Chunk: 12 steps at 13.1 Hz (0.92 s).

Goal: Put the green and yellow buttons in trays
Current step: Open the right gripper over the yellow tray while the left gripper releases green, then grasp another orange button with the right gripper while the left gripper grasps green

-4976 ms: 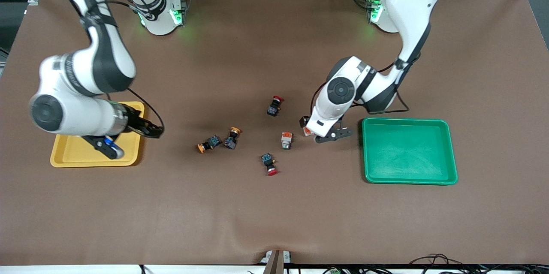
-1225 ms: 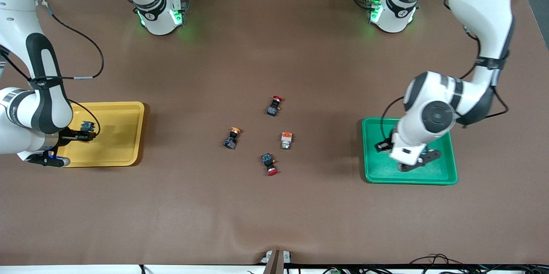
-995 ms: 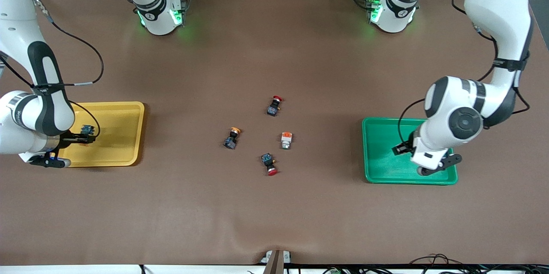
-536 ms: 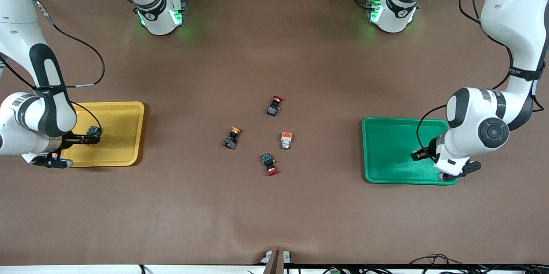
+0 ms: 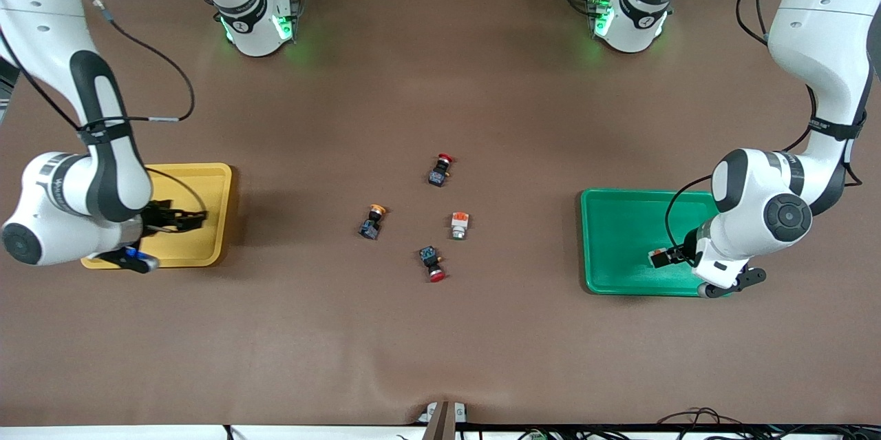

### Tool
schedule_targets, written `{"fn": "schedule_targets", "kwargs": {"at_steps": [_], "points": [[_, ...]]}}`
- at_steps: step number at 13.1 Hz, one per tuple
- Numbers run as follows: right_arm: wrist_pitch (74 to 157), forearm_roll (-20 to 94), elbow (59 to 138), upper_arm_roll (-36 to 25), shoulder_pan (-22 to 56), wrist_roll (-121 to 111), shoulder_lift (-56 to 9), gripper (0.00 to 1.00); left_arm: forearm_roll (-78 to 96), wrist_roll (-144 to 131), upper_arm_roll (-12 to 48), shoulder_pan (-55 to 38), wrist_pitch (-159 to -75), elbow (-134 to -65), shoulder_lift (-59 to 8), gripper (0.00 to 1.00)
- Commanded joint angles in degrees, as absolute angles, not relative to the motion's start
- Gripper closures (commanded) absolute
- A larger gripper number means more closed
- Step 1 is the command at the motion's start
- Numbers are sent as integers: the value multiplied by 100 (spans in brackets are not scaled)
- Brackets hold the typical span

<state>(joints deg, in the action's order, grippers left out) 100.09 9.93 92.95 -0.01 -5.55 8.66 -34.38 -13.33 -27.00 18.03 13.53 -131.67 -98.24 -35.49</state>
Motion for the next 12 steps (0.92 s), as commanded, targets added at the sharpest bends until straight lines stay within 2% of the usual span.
{"fn": "schedule_targets", "kwargs": {"at_steps": [1,5,8,12], "points": [[10028,1371,9334,-26,-3,1036,-3375,0,-1433,-2750,2160,1310,-13052,-9879,-3305,0],[10843,1774,9255,-18,1061,2624,-3401,0,-1459,-2689,2732,1231,-13025,-9853,-3296,0],[11740,2213,9290,-18,1616,3067,-3576,0,-1459,-2750,2769,618,-13025,-9616,-3357,0],[12435,2751,9316,-26,2099,3408,-3832,0,-1424,-3093,2760,-8,-13034,-9291,-3664,0]]}}
